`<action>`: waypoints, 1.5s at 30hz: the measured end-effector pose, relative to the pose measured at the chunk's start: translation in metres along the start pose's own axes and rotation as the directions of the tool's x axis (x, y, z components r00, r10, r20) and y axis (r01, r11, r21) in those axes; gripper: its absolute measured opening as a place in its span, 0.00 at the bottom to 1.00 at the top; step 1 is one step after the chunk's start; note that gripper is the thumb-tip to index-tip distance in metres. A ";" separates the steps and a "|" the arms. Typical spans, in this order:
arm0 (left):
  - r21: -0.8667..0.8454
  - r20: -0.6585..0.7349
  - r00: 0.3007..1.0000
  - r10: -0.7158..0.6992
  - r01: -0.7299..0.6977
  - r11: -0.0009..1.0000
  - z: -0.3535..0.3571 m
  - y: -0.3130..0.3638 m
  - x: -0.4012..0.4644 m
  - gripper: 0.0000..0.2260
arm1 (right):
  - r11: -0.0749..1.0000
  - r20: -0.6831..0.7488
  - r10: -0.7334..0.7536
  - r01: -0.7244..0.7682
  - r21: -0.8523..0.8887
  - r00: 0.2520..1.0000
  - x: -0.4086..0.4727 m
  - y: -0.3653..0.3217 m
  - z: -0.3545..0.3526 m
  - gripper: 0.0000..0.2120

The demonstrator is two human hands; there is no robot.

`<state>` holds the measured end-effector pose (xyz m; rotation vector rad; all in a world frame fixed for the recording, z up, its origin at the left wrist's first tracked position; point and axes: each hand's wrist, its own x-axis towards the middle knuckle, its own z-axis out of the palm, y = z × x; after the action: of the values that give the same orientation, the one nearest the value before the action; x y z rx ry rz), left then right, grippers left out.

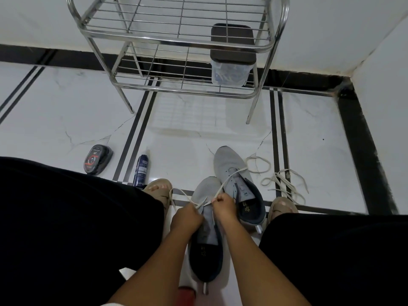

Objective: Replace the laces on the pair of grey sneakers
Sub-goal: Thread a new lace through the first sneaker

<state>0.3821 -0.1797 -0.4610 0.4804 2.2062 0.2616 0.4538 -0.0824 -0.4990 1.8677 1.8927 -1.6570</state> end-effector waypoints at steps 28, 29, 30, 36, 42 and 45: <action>-0.217 -0.265 0.942 -0.206 0.150 0.965 -0.014 -0.012 0.028 0.10 | 0.960 0.055 -0.061 0.074 -0.271 0.997 -0.031 0.027 -0.006 0.10; -0.207 -0.263 0.954 -0.145 0.091 0.974 -0.014 -0.011 0.027 0.10 | 0.968 0.057 -0.052 0.065 -0.244 0.997 -0.031 0.027 -0.006 0.10; -0.145 -0.231 0.972 -0.049 0.015 0.989 -0.012 -0.010 0.028 0.10 | 0.974 0.059 -0.047 0.059 -0.219 0.997 -0.030 0.028 -0.006 0.11; 0.201 -0.111 0.990 -0.082 0.103 0.974 -0.005 -0.012 0.029 0.15 | 0.986 0.064 -0.028 0.038 -0.161 0.998 -0.028 0.028 -0.005 0.12; -0.169 -0.291 0.902 -0.318 0.279 0.945 -0.009 -0.010 0.019 0.17 | 0.998 0.027 0.002 -0.001 -0.059 1.000 -0.026 0.028 -0.005 0.08; -0.112 -0.381 0.905 -0.190 0.159 0.981 -0.006 -0.006 0.014 0.18 | 0.991 0.000 0.013 -0.012 0.133 1.000 -0.020 0.018 -0.007 0.04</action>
<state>0.3677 -0.1792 -0.4692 0.1933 2.5988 0.3722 0.4769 -0.0972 -0.4950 1.9215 1.8087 -1.8207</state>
